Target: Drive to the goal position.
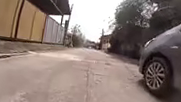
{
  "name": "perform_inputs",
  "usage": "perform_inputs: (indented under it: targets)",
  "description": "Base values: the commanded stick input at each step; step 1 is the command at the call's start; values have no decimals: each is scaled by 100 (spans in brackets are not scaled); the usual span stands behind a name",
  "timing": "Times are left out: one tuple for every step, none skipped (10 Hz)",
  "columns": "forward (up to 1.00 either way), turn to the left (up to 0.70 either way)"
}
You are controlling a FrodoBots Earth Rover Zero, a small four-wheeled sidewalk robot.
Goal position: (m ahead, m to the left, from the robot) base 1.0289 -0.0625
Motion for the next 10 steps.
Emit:
perform_inputs:
  targets:
    - [70, 0]
    - [70, 0]
    - [70, 0]
    - [70, 0]
    - [70, 0]
    - [70, 0]
    - [70, 0]
    - [70, 0]
    - [70, 0]
    - [70, 0]
